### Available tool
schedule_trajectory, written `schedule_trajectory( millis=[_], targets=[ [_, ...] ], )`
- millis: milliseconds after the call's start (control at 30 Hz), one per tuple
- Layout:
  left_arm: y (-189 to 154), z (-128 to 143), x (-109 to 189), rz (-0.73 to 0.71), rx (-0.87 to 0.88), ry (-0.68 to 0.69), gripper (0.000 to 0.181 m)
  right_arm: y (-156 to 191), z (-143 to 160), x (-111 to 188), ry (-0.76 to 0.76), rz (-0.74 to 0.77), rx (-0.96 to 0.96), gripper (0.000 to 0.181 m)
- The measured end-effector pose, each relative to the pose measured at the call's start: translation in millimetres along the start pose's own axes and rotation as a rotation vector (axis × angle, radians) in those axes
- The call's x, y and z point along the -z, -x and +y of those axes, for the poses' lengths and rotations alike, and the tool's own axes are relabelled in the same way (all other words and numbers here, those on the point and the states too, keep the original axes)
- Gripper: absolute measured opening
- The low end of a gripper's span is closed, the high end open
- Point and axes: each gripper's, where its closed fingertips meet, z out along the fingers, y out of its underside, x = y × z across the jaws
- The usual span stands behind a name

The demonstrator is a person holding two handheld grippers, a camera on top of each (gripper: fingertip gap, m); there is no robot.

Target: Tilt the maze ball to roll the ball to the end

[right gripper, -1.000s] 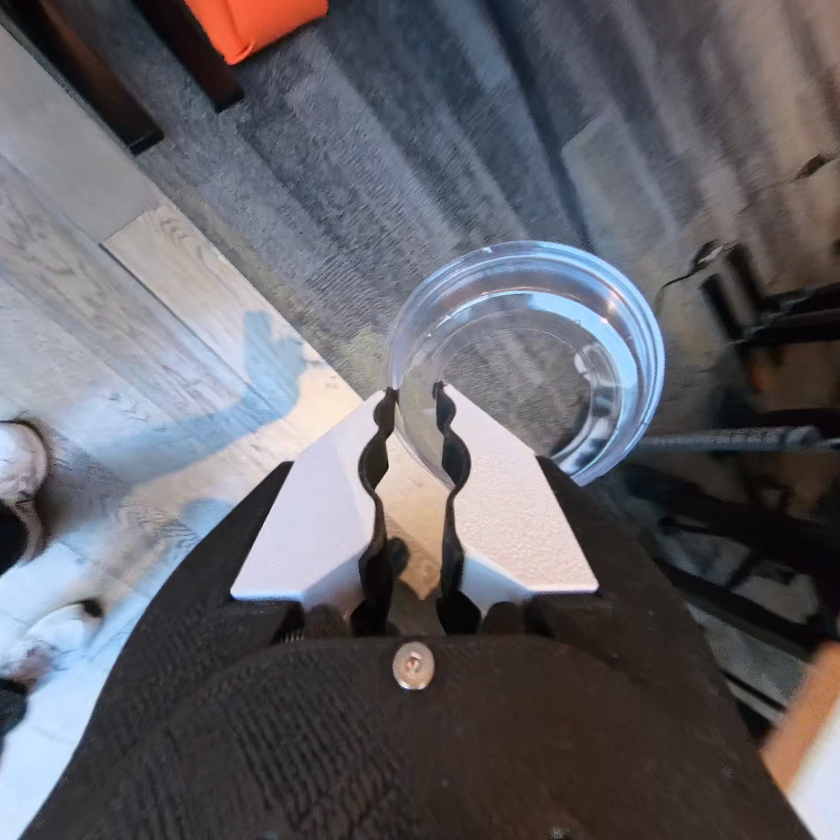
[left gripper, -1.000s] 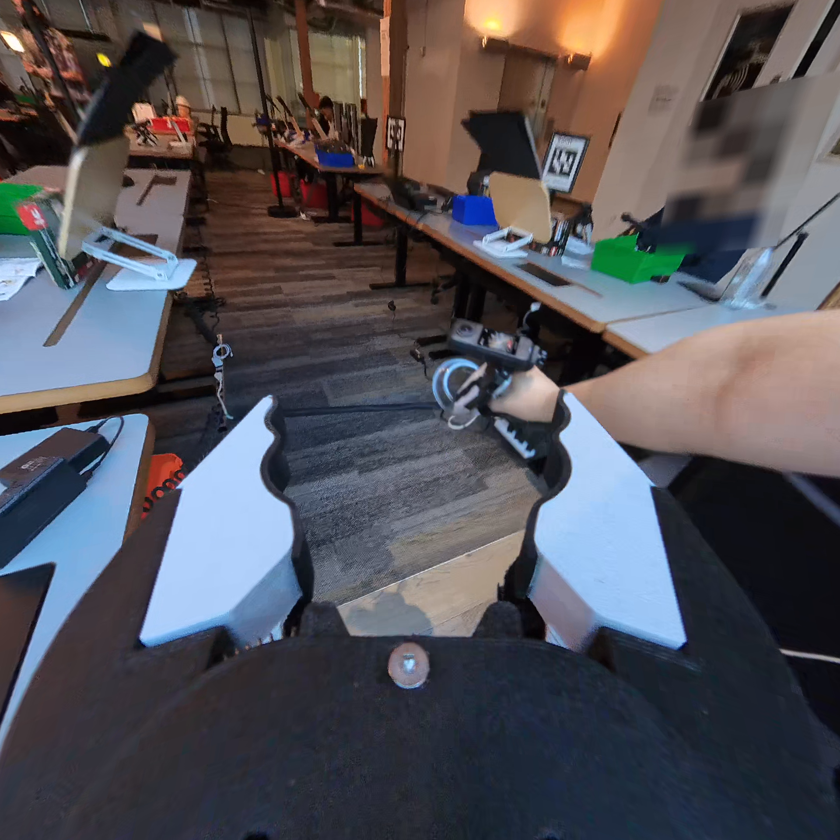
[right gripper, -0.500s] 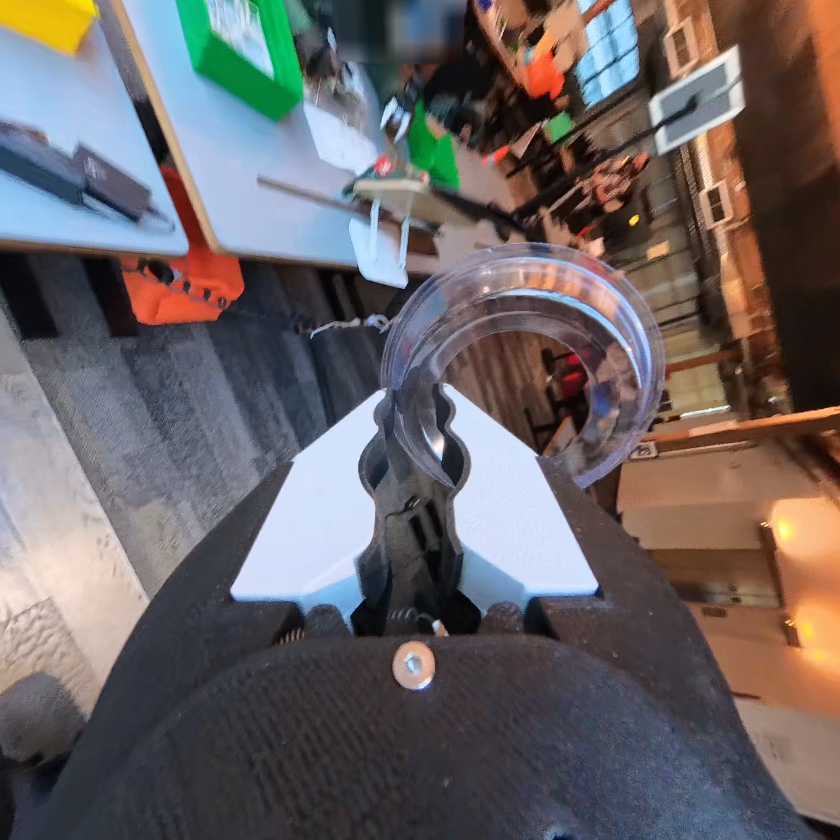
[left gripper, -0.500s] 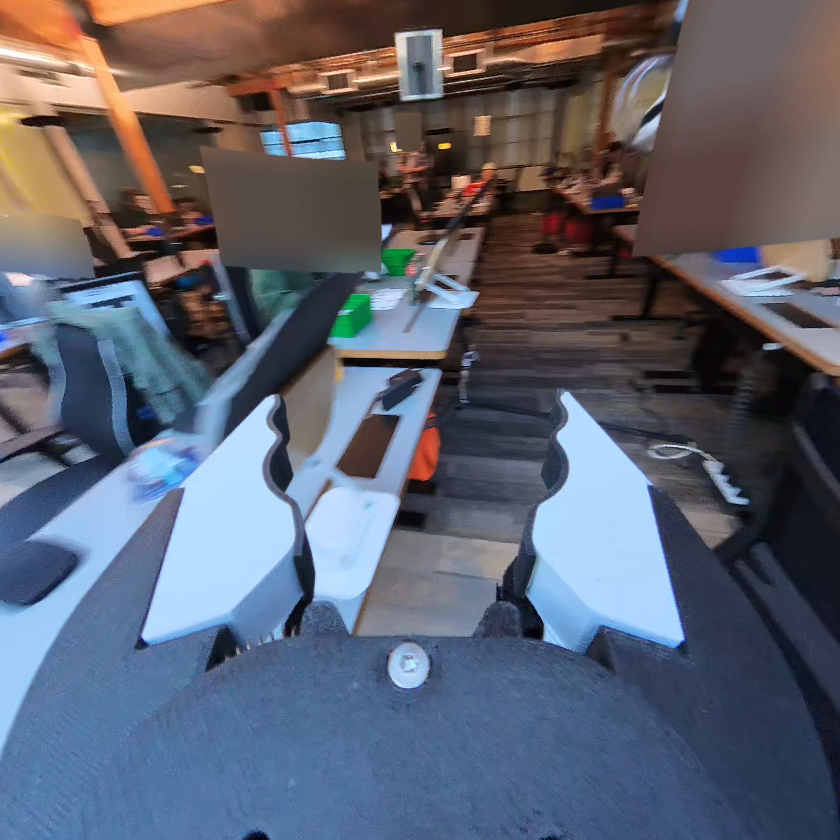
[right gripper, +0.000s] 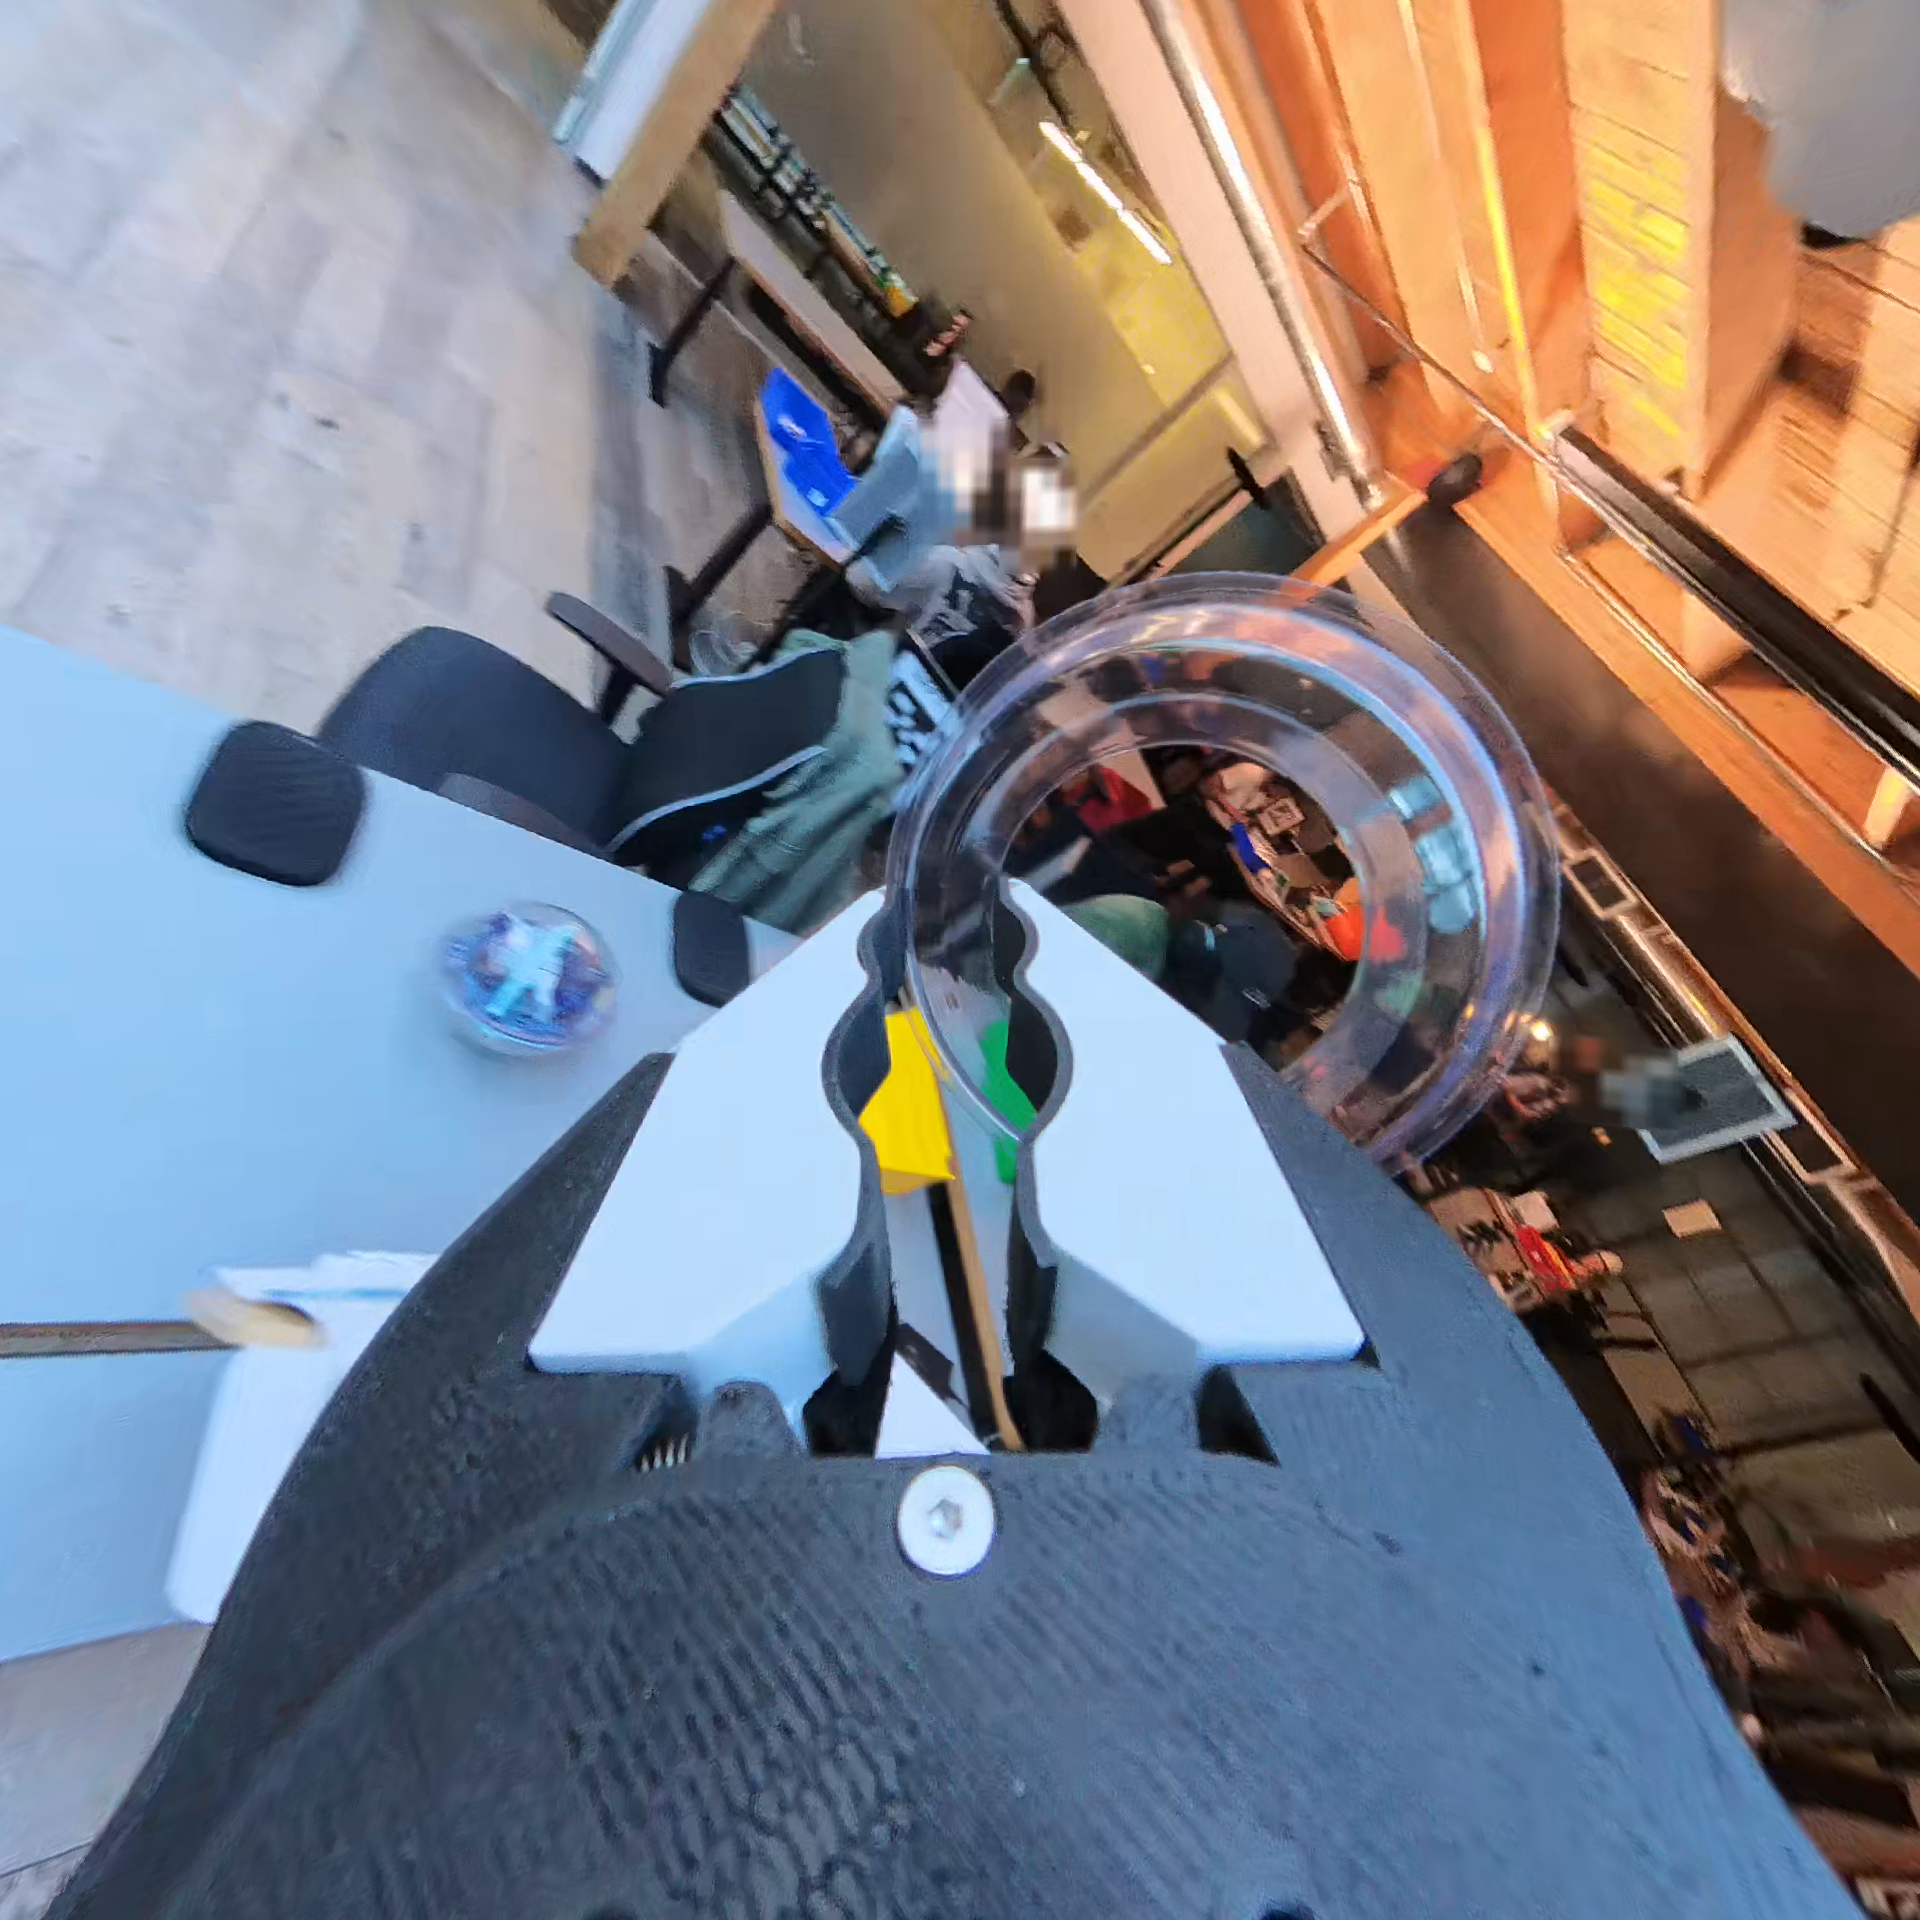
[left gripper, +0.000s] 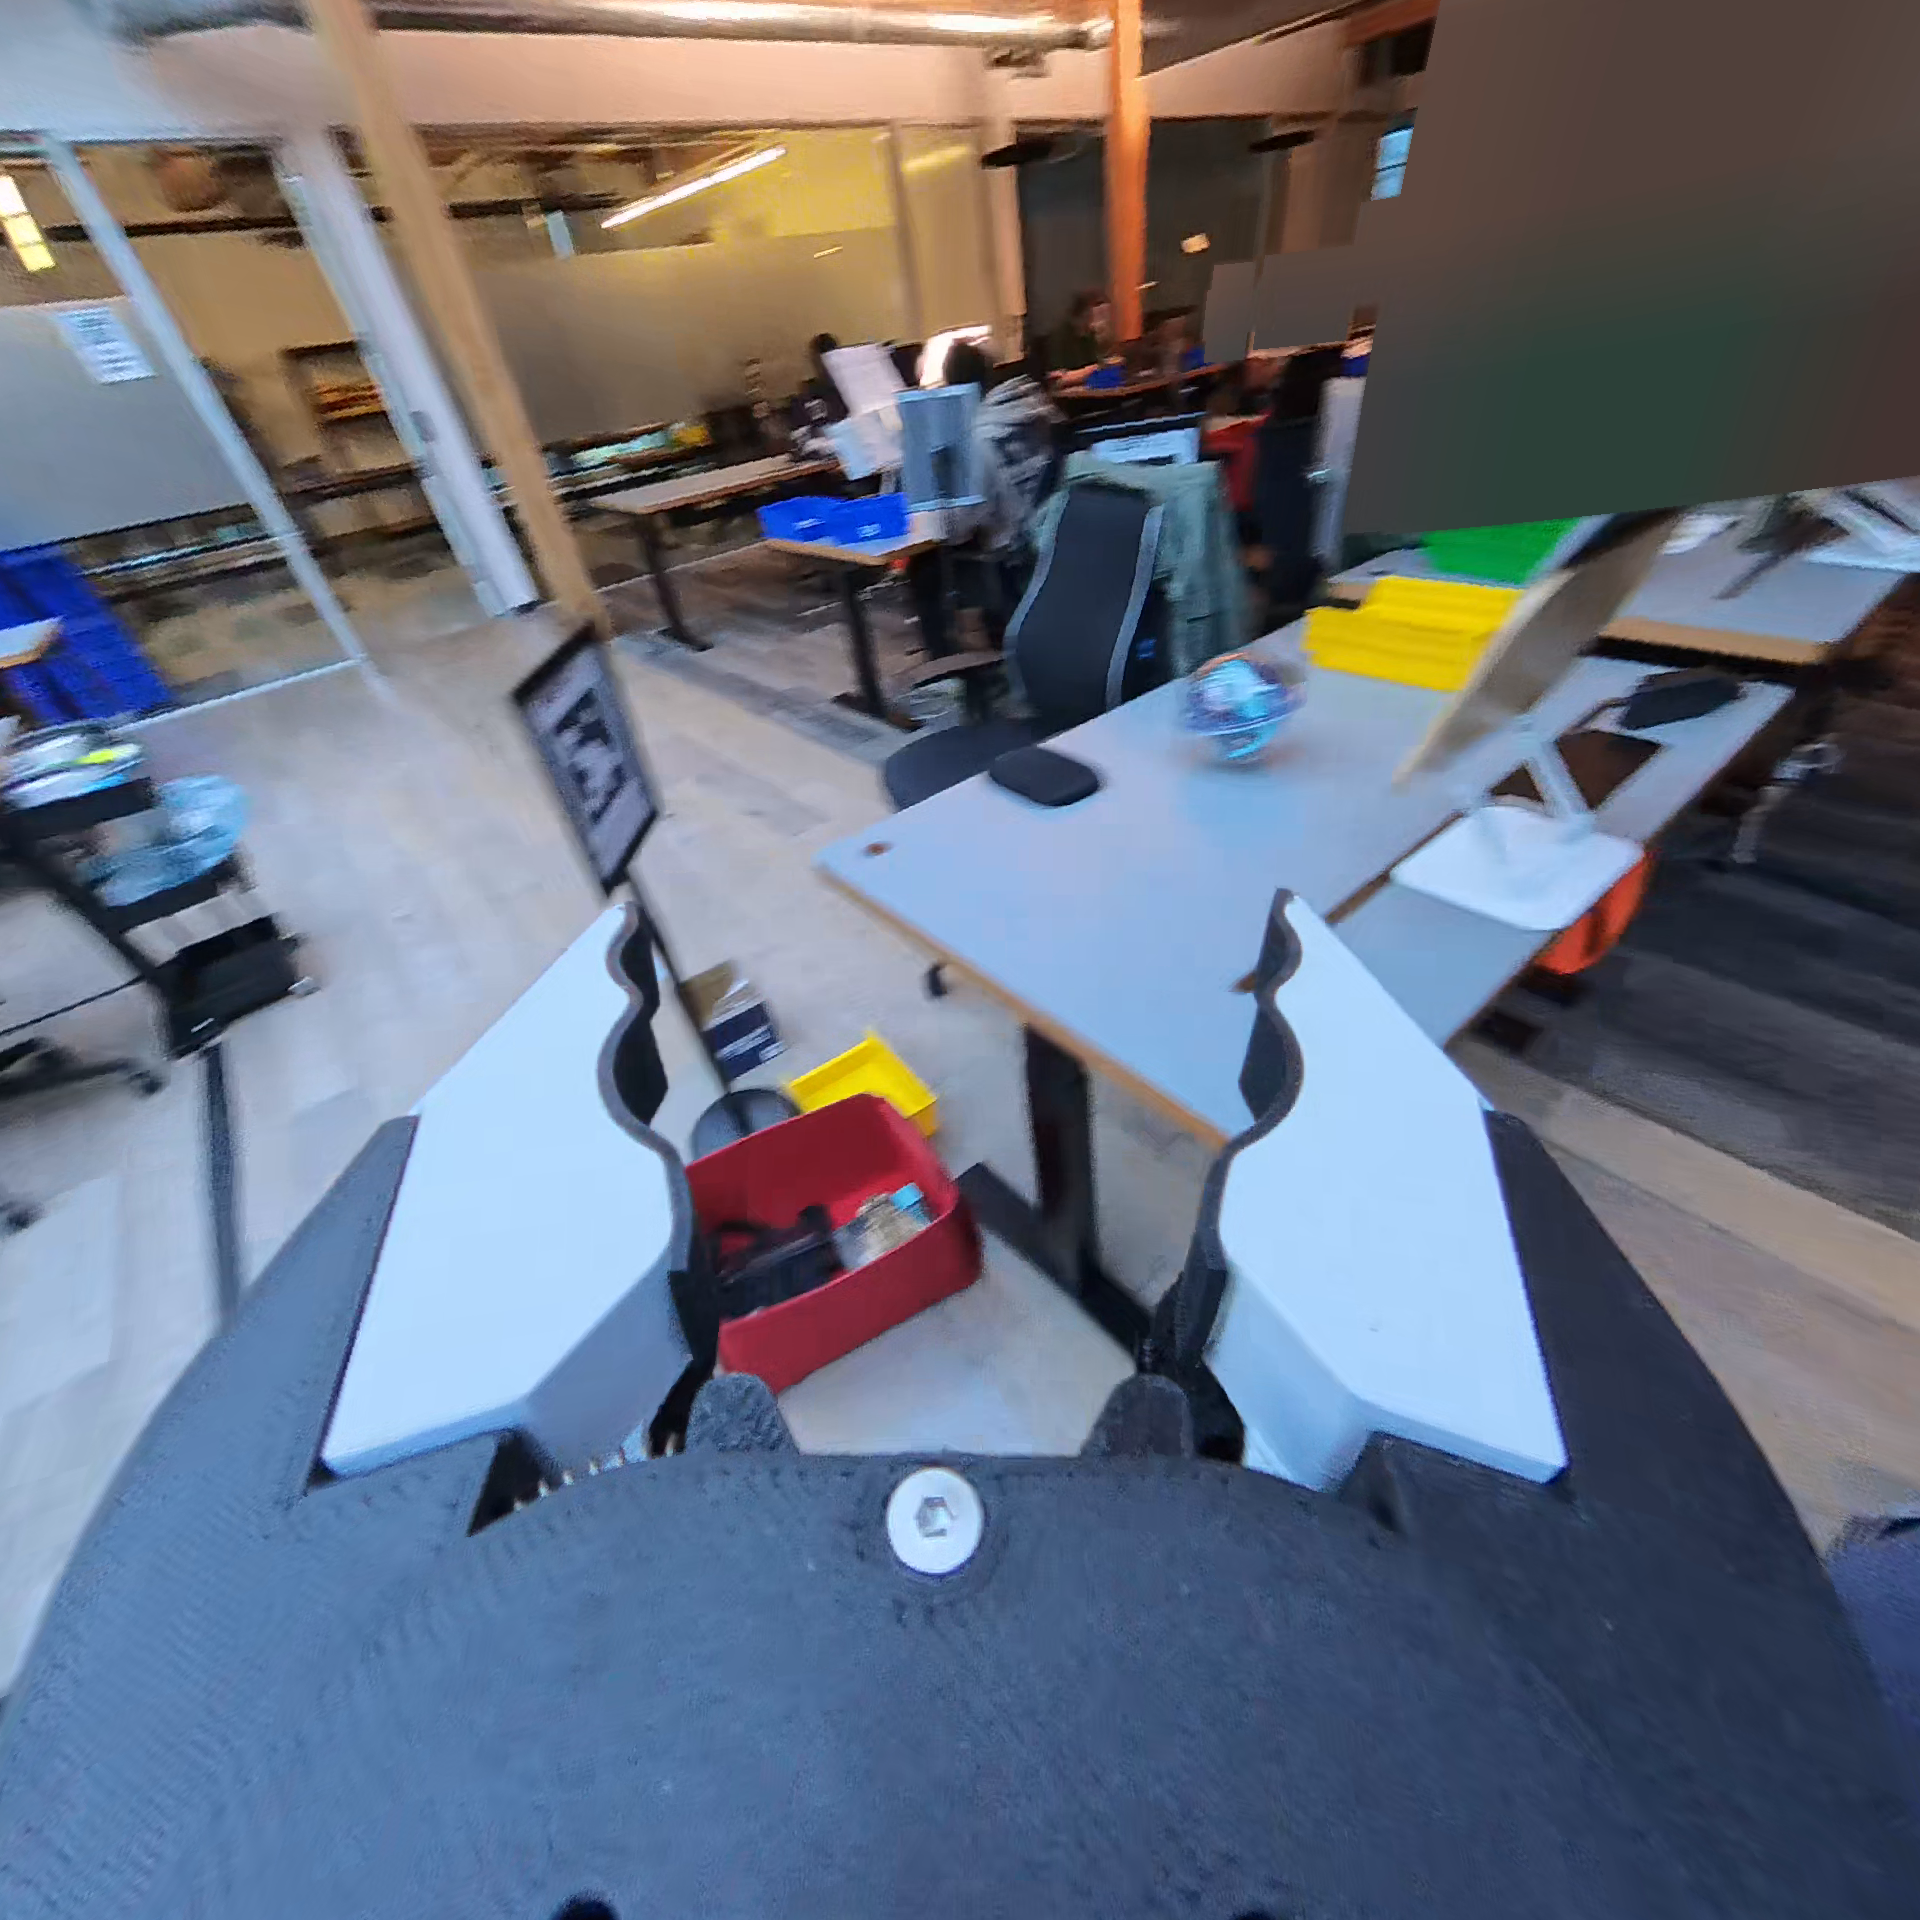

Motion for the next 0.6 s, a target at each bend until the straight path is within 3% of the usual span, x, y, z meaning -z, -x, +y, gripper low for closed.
schedule_trajectory(
  millis=[133,233,433,600],
  targets=[
    [141.4,33.5,41.3,-0.18,0.074,0.079,0.115,139.2,-111.1,-64.4,-0.023,-0.136,0.054,0.018],
    [228.2,48.4,40.2,-0.247,0.125,0.087,0.116,225.3,-200.5,-122.6,-0.066,-0.216,0.053,0.018],
    [401.0,63.7,-7.8,-0.43,0.124,0.035,0.115,384.9,-394.6,-261.4,-0.217,-0.308,0.091,0.018],
    [526.5,79.2,-68.2,-0.467,0.207,0.074,0.117,518.2,-558.6,-388.8,-0.349,-0.402,-0.048,0.018]
  ],
)
